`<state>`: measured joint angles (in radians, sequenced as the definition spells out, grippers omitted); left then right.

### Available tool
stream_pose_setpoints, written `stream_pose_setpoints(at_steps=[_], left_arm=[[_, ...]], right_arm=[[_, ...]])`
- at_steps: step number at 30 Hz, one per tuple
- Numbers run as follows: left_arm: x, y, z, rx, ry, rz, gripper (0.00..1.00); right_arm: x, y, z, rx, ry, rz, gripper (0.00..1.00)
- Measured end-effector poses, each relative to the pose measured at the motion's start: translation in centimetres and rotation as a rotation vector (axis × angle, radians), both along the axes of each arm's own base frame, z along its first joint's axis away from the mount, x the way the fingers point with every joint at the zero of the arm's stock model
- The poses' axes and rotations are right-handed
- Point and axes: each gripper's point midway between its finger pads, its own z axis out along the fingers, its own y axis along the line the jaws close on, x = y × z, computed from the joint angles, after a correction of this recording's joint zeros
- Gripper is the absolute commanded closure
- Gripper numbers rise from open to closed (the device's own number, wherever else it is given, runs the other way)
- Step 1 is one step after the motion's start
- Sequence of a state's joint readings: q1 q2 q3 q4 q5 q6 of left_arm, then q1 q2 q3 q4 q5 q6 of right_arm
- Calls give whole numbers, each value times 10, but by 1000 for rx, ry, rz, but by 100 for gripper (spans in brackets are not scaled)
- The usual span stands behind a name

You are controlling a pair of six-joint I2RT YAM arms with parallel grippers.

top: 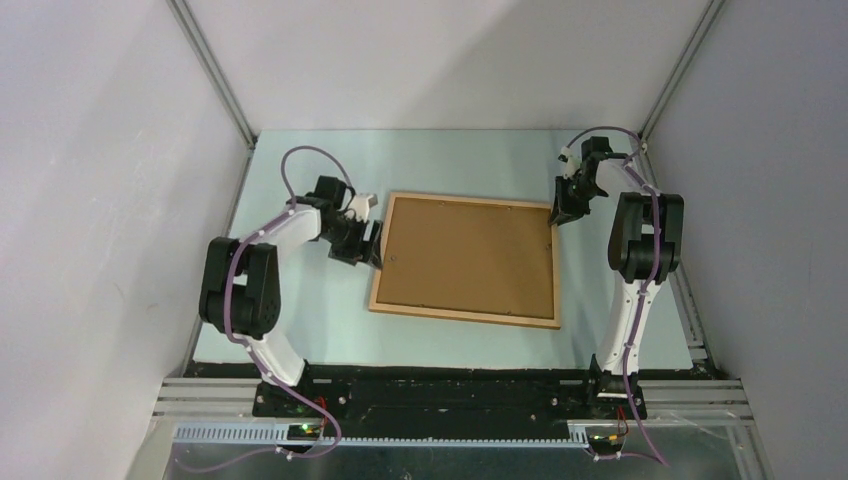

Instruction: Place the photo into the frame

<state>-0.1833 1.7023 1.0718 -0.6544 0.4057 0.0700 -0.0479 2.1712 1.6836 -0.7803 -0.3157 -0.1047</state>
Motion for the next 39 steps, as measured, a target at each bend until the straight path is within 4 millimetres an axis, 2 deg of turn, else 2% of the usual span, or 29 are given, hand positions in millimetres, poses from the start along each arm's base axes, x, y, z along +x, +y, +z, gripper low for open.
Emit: stream_pose_setpoints(at_steps=[5, 8, 15, 30, 39], left_arm=[[41, -9, 18, 29, -97, -1, 18], [51, -20, 14, 40, -104, -16, 18], [53, -33, -9, 108, -65, -34, 17], [55, -46, -14, 180, -87, -36, 24], [50, -60, -17, 188, -96, -69, 29]], right_arm=[[1, -1, 1, 13, -4, 1, 100], [2, -2, 1, 20, -12, -1, 100], [7, -4, 3, 36, -31, -7, 100], [7, -22, 1, 102, -41, -51, 100], [7, -23, 1, 105, -41, -54, 100]])
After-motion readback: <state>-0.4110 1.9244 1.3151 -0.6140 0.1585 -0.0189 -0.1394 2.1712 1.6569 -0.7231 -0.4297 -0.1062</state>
